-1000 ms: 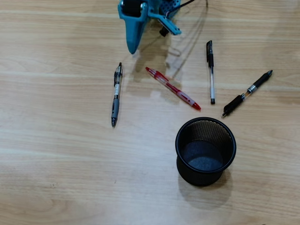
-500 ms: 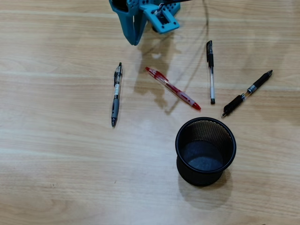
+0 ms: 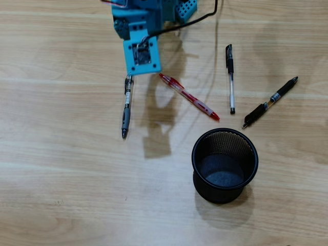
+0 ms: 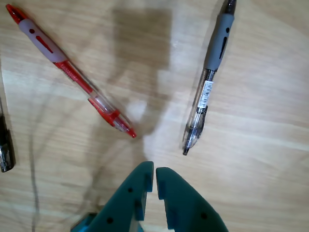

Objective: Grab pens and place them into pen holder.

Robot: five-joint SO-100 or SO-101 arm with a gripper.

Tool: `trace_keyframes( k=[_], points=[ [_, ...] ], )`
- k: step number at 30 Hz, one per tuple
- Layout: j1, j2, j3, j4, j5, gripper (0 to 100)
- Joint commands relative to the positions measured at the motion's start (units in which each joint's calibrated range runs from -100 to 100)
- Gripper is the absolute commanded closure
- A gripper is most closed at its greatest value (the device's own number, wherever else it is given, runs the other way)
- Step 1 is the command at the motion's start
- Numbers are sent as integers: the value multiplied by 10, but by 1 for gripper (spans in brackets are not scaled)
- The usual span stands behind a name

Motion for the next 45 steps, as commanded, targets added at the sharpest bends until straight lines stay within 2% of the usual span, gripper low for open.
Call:
trace_keyframes(
  k=[1,3,9,18,28,34,45],
  points=[
    [-4,38,-33,-26,-3,97],
    [-4,54,-33,-38,-4,95],
    [-12,85,-33,-75,-4,77],
    [-4,161,-34,-160,-6,77],
    [36,221,-35,-163,-25,77],
    [31,276,-35,-219,-25,77],
    [31,314,-26,-214,-42,77]
  ],
)
